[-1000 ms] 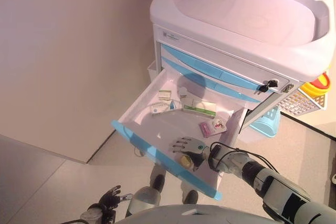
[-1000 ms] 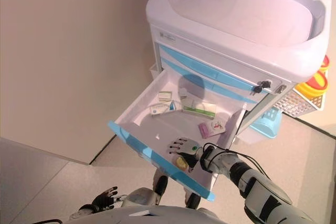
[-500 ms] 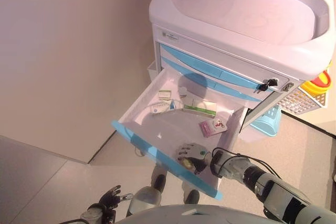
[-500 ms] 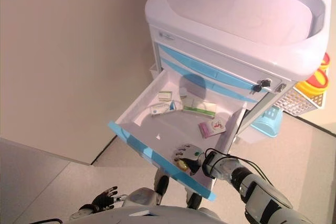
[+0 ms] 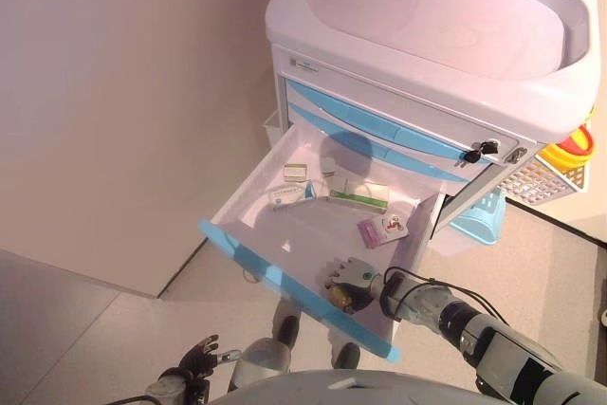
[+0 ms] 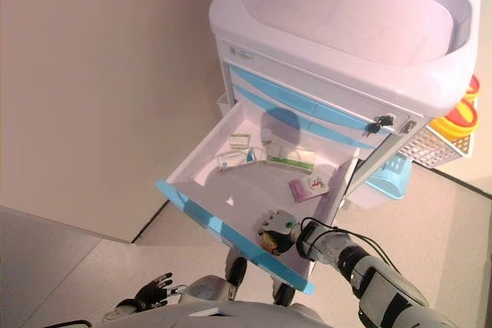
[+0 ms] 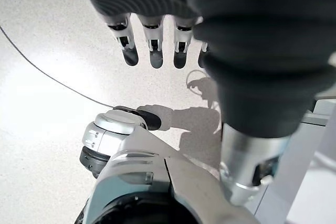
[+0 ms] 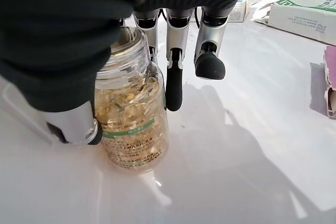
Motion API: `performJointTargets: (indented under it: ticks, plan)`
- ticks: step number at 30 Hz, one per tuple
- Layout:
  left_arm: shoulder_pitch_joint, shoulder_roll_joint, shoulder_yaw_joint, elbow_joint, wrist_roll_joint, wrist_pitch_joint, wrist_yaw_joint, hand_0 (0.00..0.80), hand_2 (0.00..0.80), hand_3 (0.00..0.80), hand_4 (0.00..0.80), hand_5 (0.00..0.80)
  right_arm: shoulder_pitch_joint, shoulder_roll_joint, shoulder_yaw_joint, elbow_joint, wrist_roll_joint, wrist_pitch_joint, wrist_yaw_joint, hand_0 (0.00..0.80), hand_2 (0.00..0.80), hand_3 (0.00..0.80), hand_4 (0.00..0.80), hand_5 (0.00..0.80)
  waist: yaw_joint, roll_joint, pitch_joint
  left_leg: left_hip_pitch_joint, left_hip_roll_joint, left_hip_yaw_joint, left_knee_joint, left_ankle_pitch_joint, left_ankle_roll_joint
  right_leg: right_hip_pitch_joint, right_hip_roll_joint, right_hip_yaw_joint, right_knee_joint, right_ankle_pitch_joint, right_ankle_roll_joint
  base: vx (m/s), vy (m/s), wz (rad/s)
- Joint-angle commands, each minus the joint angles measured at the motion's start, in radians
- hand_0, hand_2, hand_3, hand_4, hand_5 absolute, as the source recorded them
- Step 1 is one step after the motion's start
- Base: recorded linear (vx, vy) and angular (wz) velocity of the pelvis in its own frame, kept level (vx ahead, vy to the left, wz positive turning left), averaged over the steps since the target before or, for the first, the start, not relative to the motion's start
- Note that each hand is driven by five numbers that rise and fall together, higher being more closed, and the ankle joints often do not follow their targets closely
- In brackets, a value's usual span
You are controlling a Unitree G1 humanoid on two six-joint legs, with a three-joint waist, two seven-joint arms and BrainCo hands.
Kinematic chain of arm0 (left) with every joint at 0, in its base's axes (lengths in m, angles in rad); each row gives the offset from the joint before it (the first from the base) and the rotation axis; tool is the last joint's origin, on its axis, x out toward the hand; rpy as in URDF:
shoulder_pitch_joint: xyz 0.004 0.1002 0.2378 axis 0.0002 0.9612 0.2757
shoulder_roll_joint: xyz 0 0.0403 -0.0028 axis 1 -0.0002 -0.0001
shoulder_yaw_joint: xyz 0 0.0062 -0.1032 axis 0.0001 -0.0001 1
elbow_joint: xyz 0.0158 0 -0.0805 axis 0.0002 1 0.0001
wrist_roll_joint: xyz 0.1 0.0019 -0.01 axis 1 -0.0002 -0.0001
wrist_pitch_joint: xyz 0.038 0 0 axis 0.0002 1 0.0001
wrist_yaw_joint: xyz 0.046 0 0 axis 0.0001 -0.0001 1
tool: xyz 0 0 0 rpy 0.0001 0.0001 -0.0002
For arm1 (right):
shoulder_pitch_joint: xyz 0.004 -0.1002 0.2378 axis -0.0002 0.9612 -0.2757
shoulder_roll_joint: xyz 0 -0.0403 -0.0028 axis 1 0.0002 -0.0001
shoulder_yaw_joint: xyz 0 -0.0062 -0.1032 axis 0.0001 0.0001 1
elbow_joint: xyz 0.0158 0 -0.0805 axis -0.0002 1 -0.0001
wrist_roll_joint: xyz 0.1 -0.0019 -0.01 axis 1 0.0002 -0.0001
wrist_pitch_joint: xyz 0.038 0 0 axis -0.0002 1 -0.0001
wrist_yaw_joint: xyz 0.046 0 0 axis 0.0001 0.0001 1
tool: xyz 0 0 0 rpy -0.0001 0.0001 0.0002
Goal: Open the drawer and pick up the medicine
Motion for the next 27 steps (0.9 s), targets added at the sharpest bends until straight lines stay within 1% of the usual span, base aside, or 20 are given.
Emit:
performJointTargets:
  ticks: [1,3,5,7,9,10,11,13,14,15,16,17,18,19,20,22,25,26,27]
  plan:
    - [-0.058,-0.017,-0.029,0.061,-0.019,-0.011,-0.005,0.000,0.000,0.000,0.000,0.000,-0.037,0.002,0.013,-0.064,0.026,0.000,-0.032,0.800,0.800,0.800,0.800,0.800,0.000,-0.030,0.012,0.008,-0.043,-0.022,-0.008,-0.078,0.001,0.049,-0.027,0.018,0.026,-0.053,0.076,0.000,0.000,0.00]
    - [-0.056,-0.014,-0.027,0.058,-0.019,-0.003,-0.004,0.000,0.000,0.000,0.000,0.000,-0.070,-0.026,0.003,-0.120,0.072,0.001,-0.017,0.800,0.800,0.800,0.800,0.800,-0.004,-0.034,0.011,0.014,-0.041,-0.019,-0.008,-0.079,0.001,0.053,-0.025,0.021,0.027,-0.051,0.077,0.037,0.011,0.00]
    - [-0.056,-0.008,-0.023,0.057,-0.023,0.005,-0.005,0.000,0.000,0.000,0.000,0.000,-0.109,-0.069,-0.003,-0.201,0.137,-0.003,0.031,0.800,0.800,0.800,0.800,0.800,-0.011,-0.039,0.011,0.020,-0.037,-0.014,-0.008,-0.081,-0.001,0.057,-0.024,0.028,0.027,-0.050,0.077,0.034,0.012,-0.03]
    - [-0.058,0.002,-0.012,0.055,-0.028,0.016,-0.005,0.000,0.000,0.000,0.000,0.000,-0.168,-0.153,-0.022,-0.353,0.254,0.011,0.127,0.800,0.800,0.800,0.800,0.800,-0.024,-0.048,0.010,0.024,-0.032,-0.002,-0.008,-0.083,-0.002,0.058,-0.021,0.042,0.025,-0.047,0.077,0.024,0.014,-0.10]
    - [-0.051,0.014,0.008,0.051,-0.034,0.024,-0.006,0.000,0.000,0.000,0.000,0.000,-0.214,-0.254,-0.059,-0.531,0.386,0.031,0.245,0.800,0.800,0.800,0.800,0.800,-0.044,-0.059,0.009,0.029,-0.026,0.014,-0.008,-0.088,-0.004,0.058,-0.019,0.057,0.024,-0.045,0.079,0.008,0.017,-0.14]
    - [-0.049,0.017,0.017,0.052,-0.035,0.025,-0.006,0.000,0.000,0.000,0.000,0.000,-0.226,-0.295,-0.082,-0.594,0.439,0.040,0.284,0.800,0.800,0.800,0.800,0.800,-0.053,-0.063,0.008,0.030,-0.024,0.022,-0.008,-0.090,-0.004,0.057,-0.018,0.064,0.023,-0.044,0.080,0.002,0.026,-0.17]
    - [-0.046,0.021,0.029,0.056,-0.042,0.027,-0.005,0.000,0.000,0.000,0.000,0.000,-0.245,-0.341,-0.126,-0.676,0.523,0.046,0.355,0.800,0.800,0.800,0.800,0.800,-0.066,-0.069,0.006,0.034,-0.020,0.035,-0.008,-0.093,-0.003,0.056,-0.017,0.074,0.023,-0.043,0.081,0.006,0.032,-0.23]
    - [-0.038,0.024,0.044,0.062,-0.045,0.025,-0.004,0.000,0.000,0.000,0.000,0.000,-0.270,-0.407,-0.209,-0.789,0.660,0.076,0.459,0.800,0.800,0.800,0.800,0.800,-0.084,-0.077,0.001,0.040,-0.016,0.051,-0.008,-0.098,-0.002,0.056,-0.015,0.091,0.023,-0.042,0.081,0.025,0.044,-0.32]
    - [-0.033,0.025,0.050,0.064,-0.048,0.023,-0.006,0.000,0.000,0.000,0.000,0.000,-0.280,-0.435,-0.246,-0.828,0.716,0.082,0.502,0.800,0.800,0.800,0.800,0.800,-0.091,-0.080,-0.001,0.045,-0.015,0.058,-0.008,-0.101,-0.001,0.057,-0.014,0.098,0.024,-0.042,0.081,0.041,0.048,-0.33]
    - [-0.027,0.026,0.058,0.066,-0.050,0.020,-0.006,0.000,0.000,0.000,0.000,0.000,-0.297,-0.471,-0.294,-0.871,0.807,0.101,0.548,0.800,0.800,0.800,0.800,0.800,-0.101,-0.083,-0.005,0.050,-0.013,0.068,-0.008,-0.105,0.000,0.058,-0.013,0.106,0.024,-0.042,0.081,0.036,0.039,-0.30]
    - [-0.025,0.027,0.060,0.067,-0.051,0.019,-0.007,0.000,0.000,0.000,0.000,0.000,-0.304,-0.487,-0.321,-0.890,0.858,0.113,0.572,0.800,0.800,0.800,0.800,0.800,-0.104,-0.085,-0.007,0.053,-0.012,0.072,-0.008,-0.106,0.000,0.059,-0.012,0.110,0.023,-0.042,0.081,0.048,0.045,-0.30]
    - [-0.018,0.027,0.065,0.068,-0.054,0.015,-0.007,0.000,0.000,0.000,0.000,0.000,-0.326,-0.513,-0.372,-0.915,0.966,0.130,0.628,0.800,0.800,0.800,0.800,0.800,-0.112,-0.089,-0.011,0.059,-0.010,0.080,-0.008,-0.111,0.000,0.062,-0.012,0.117,0.023,-0.043,0.081,0.056,0.049,-0.27]
    - [-0.014,0.027,0.068,0.071,-0.055,0.011,-0.008,0.000,0.000,0.000,0.000,0.000,-0.349,-0.531,-0.413,-0.929,1.059,0.151,0.657,0.800,0.800,0.800,0.800,0.800,-0.118,-0.092,-0.016,0.063,-0.010,0.087,-0.008,-0.113,0.001,0.063,-0.011,0.122,0.023,-0.042,0.080,0.068,0.056,-0.24]
    - [-0.012,0.027,0.067,0.074,-0.052,0.007,-0.010,0.000,0.000,0.000,0.000,0.000,-0.376,-0.549,-0.443,-0.929,1.123,0.158,0.650,0.800,0.800,0.800,0.800,0.800,-0.122,-0.095,-0.020,0.067,-0.009,0.092,-0.008,-0.116,0.001,0.065,-0.011,0.125,0.022,-0.042,0.080,0.054,0.042,-0.18]
    - [-0.010,0.027,0.066,0.076,-0.052,0.005,-0.009,0.000,0.000,0.000,0.000,0.000,-0.391,-0.556,-0.455,-0.923,1.145,0.164,0.650,0.800,0.800,0.800,0.800,0.800,-0.123,-0.096,-0.021,0.070,-0.008,0.094,-0.008,-0.117,0.001,0.067,-0.011,0.126,0.022,-0.042,0.080,0.062,0.042,-0.14]
    - [-0.003,0.027,0.059,0.079,-0.051,0.000,-0.010,0.000,0.000,0.000,0.000,0.000,-0.475,-0.574,-0.492,-0.863,1.238,0.169,0.620,0.800,0.800,0.800,0.800,0.800,-0.125,-0.101,-0.028,0.080,-0.008,0.100,-0.008,-0.122,0.001,0.073,-0.012,0.130,0.022,-0.043,0.079,0.068,0.040,-0.18]
    - [0.000,0.032,0.041,0.077,-0.051,0.005,-0.011,0.000,0.000,0.000,0.000,0.000,-0.576,-0.585,-0.517,-0.767,1.309,0.190,0.526,0.800,0.800,0.800,0.800,0.800,-0.122,-0.106,-0.036,0.090,-0.009,0.104,-0.008,-0.127,0.000,0.081,-0.013,0.128,0.024,-0.044,0.081,0.072,0.030,-0.11]
    - [-0.002,0.036,0.026,0.076,-0.056,0.007,-0.010,0.000,0.000,0.000,0.000,0.000,-0.639,-0.597,-0.508,-0.705,1.335,0.202,0.477,0.800,0.800,0.800,0.800,0.800,-0.117,-0.109,-0.039,0.094,-0.009,0.106,-0.008,-0.129,-0.001,0.085,-0.014,0.127,0.023,-0.045,0.081,0.086,0.032,-0.02]
    - [-0.006,0.037,0.011,0.076,-0.063,0.012,-0.007,0.000,0.000,0.000,0.000,0.000,-0.700,-0.609,-0.492,-0.651,1.361,0.221,0.451,0.800,0.800,0.800,0.800,0.800,-0.112,-0.111,-0.042,0.096,-0.010,0.106,-0.008,-0.130,-0.002,0.089,-0.014,0.124,0.022,-0.045,0.082,0.084,0.032,-0.02]
